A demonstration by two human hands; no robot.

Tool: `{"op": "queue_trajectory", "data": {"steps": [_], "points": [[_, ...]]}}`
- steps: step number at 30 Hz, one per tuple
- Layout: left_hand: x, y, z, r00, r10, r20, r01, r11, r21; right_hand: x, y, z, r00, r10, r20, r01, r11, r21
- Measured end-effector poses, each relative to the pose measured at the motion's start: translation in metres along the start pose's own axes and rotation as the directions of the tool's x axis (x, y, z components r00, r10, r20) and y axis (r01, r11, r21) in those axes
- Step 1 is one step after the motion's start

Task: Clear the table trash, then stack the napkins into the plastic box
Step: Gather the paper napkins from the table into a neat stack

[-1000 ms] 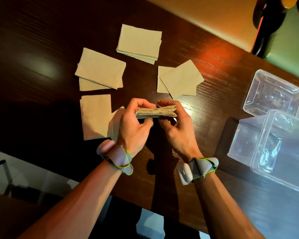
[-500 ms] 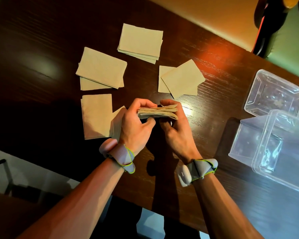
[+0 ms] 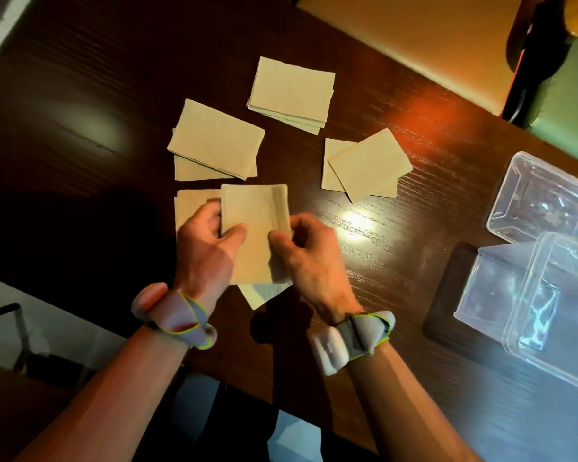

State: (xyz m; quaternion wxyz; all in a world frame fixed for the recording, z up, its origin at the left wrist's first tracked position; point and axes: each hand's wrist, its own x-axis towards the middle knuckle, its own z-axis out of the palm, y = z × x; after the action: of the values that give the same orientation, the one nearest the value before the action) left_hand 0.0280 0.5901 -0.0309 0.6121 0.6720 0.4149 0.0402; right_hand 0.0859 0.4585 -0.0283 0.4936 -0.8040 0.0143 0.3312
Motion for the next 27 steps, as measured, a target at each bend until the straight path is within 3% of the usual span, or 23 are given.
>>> {"op": "queue_trajectory", "data": {"steps": [4,15,27], "points": [[0.013,-0.009,-0.033,0.989,-0.060,-0.132,0.073,0.993,0.096,0.001,-0.010,0.045,0.998,0.030,0.049,-0.028,0.999,-0.039],[0.033,-0.017,-0.053,0.969,-0.135,-0.208,0.194,0.935,0.297,0.012,-0.026,0.084,0.999,0.042,-0.005,-0.042,0.970,-0.241],[0.039,-0.004,-0.051,0.924,-0.334,-0.187,0.343,0.939,0.018,0.016,-0.023,0.095,0.994,0.045,-0.098,-0.072,0.955,-0.288]]}}
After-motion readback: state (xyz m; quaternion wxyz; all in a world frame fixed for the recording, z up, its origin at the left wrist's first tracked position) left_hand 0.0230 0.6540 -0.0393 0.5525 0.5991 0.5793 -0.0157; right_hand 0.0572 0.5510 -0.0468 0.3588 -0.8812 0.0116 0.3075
